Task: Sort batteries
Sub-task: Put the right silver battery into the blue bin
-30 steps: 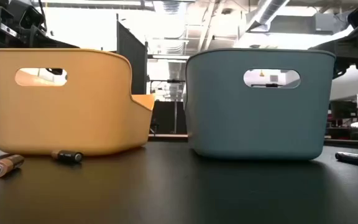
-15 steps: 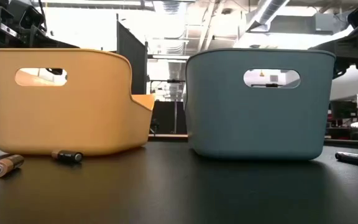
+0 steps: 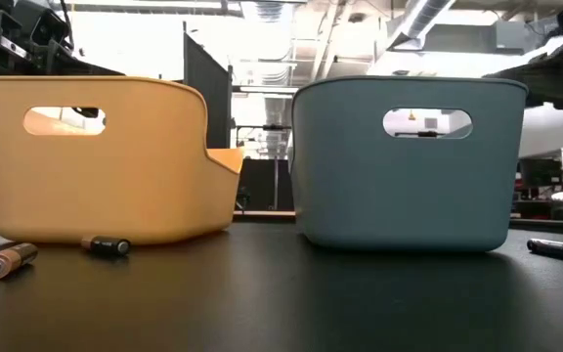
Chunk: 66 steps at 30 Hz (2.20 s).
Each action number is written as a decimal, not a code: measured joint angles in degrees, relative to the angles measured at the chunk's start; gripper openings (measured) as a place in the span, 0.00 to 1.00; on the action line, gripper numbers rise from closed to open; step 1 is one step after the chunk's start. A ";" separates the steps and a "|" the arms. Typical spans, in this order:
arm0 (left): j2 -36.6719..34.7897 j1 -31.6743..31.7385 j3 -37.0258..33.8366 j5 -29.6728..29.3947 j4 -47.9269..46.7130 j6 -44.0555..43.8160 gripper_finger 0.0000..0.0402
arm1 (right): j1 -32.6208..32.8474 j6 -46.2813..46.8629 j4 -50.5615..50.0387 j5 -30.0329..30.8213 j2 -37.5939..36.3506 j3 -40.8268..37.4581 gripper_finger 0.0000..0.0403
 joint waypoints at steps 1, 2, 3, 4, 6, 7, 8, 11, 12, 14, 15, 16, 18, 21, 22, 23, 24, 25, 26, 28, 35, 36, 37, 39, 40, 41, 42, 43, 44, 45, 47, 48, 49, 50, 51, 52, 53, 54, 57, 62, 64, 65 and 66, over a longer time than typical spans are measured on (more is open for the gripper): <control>0.01 0.00 0.00 0.00 0.00 -0.01 0.00 | -0.08 -2.17 0.50 0.01 0.00 0.00 0.09; 0.00 0.00 0.00 0.00 0.00 0.01 0.00 | -0.29 -3.50 0.62 0.00 -0.03 0.00 0.09; -0.01 0.00 0.00 0.00 0.00 -0.01 0.00 | -0.40 -4.11 0.58 -0.01 -0.03 0.00 0.09; -0.01 0.00 0.00 0.00 0.00 -0.01 0.00 | -0.40 -4.24 0.33 0.00 -0.02 0.00 0.09; 0.00 0.01 0.00 0.00 0.00 -0.01 0.00 | -0.42 -4.20 1.52 0.00 0.01 0.00 0.09; -0.01 0.01 0.00 0.00 0.00 -0.01 0.00 | -0.64 -2.27 4.86 0.00 0.05 0.00 0.09; 0.00 0.01 0.00 0.00 -0.01 0.00 0.00 | -0.87 1.82 8.64 -0.09 0.05 0.00 0.09; 0.00 0.01 0.00 -0.02 0.00 0.00 0.00 | -1.47 18.60 17.13 0.02 -0.10 0.00 0.09; 0.00 0.02 0.00 -0.02 0.00 0.00 0.00 | -1.46 21.80 17.50 -0.05 -0.10 0.01 0.09; 0.01 0.02 0.00 -0.31 0.44 0.36 0.00 | -1.45 24.57 14.28 -2.06 -0.03 0.27 0.09; 0.01 0.02 0.00 -1.28 1.04 0.80 0.00 | -1.35 26.18 12.56 -3.63 0.05 0.28 0.09; 0.01 0.02 0.00 -1.68 1.94 0.92 0.00 | -1.21 28.58 10.66 -5.39 0.26 0.28 0.09; -0.02 0.02 0.00 -1.75 4.07 -0.31 0.00 | -0.46 33.76 9.24 -8.72 1.36 0.28 0.09; -0.03 0.02 0.00 -1.73 5.06 -3.26 0.00 | 1.34 35.73 11.73 -10.23 3.52 0.28 0.09; 0.01 0.02 0.00 -1.81 5.34 -3.51 0.00 | 1.81 34.96 13.65 -10.25 4.24 0.28 0.09; 0.01 0.02 0.00 -1.97 5.88 -3.60 0.00 | 2.17 34.32 15.85 -10.26 4.98 0.33 0.09; -0.01 0.02 0.00 -1.99 6.13 -3.94 0.00 | 2.46 33.57 17.60 -10.27 5.73 0.36 0.09; -0.03 0.02 0.00 -1.99 6.24 -4.69 0.00 | 2.58 33.24 17.74 -10.33 6.16 0.73 0.09; 0.00 0.02 0.00 -1.99 6.14 -5.59 0.00 | 2.79 33.25 15.82 -11.34 6.44 1.67 0.09; 0.01 0.02 0.00 -1.99 5.84 -7.09 0.00 | 3.55 36.00 6.79 -14.89 6.98 5.20 0.09; 0.01 0.02 0.00 -1.97 4.99 -7.59 0.00 | 6.86 58.84 -26.95 -14.73 18.65 20.48 0.12; 0.00 0.02 0.00 -1.97 4.46 -7.58 0.00 | 6.94 62.14 -31.30 -14.65 21.62 22.75 0.12; 0.00 0.02 0.01 -1.97 3.89 -7.57 0.00 | 7.05 65.32 -35.57 -14.64 24.66 24.97 0.13; 0.00 0.02 0.02 -1.96 2.74 -7.59 0.00 | 7.62 71.57 -43.30 -14.92 30.65 28.92 0.14; -0.01 0.02 0.02 -1.95 2.29 -7.59 0.00 | 8.09 74.30 -46.74 -15.53 33.62 30.64 0.15; 0.01 0.02 0.02 -1.95 1.82 -7.57 0.00 | 8.50 76.82 -49.56 -16.14 36.23 32.05 0.17; 0.01 0.02 0.02 -1.95 1.46 -7.58 0.00 | 9.04 79.29 -52.00 -16.68 38.90 33.48 0.19; 0.01 0.02 0.02 -1.95 1.30 -7.57 0.00 | 9.61 81.57 -53.48 -16.93 41.47 34.66 0.21; -0.01 0.02 0.02 -1.92 1.21 -7.59 0.00 | 10.25 83.75 -54.44 -17.02 43.82 35.70 0.24; 0.00 0.02 0.02 -1.95 1.13 -7.57 0.00 | 10.95 85.66 -54.95 -17.30 46.12 36.48 0.27; 0.01 0.02 0.02 -1.92 1.09 -7.09 0.00 | 12.26 89.31 -54.91 -17.45 50.30 37.76 0.33; 0.01 0.02 0.02 -1.92 1.09 -6.90 0.00 | 12.89 91.27 -54.56 -17.47 52.36 38.34 0.37; 0.01 0.02 0.02 -1.92 1.09 -6.84 0.00 | 13.51 93.28 -54.42 -17.53 54.37 38.89 0.40; 0.01 0.02 0.02 -1.92 1.07 -6.79 0.00 | 14.15 95.37 -54.42 -17.88 56.50 39.37 0.44; 0.01 0.02 0.02 -1.92 1.05 -6.77 0.00 | 14.95 97.37 -54.47 -18.43 58.77 39.76 0.47; 0.01 0.02 0.02 -1.92 1.03 -6.76 0.00 | 15.69 99.21 -54.50 -18.95 60.87 40.16 0.50; 0.01 0.02 0.02 -1.90 1.03 -6.74 0.00 | 16.49 101.08 -54.51 -19.75 62.97 40.53 0.52; 0.01 0.02 0.02 -1.91 1.02 -6.74 0.00 | 17.26 102.89 -54.52 -20.64 65.01 40.94 0.54; 0.01 0.02 0.02 -1.90 1.05 -5.51 0.00 | 19.40 108.20 -54.49 -22.64 70.37 41.99 0.56; 0.00 0.02 0.02 -1.90 1.05 -3.73 0.00 | 22.16 115.89 -54.43 -24.06 76.51 44.01 0.57; 0.01 0.02 0.02 -1.90 1.05 -3.73 0.00 | 22.71 117.70 -54.43 -24.48 78.53 44.68 0.57; 0.00 0.02 0.04 -1.90 1.05 -3.73 0.00 | 22.89 118.31 -54.45 -24.74 79.47 45.01 0.57; 0.01 0.02 0.04 -1.90 1.05 -3.79 0.00 | 23.06 118.85 -54.44 -25.23 80.31 45.28 0.57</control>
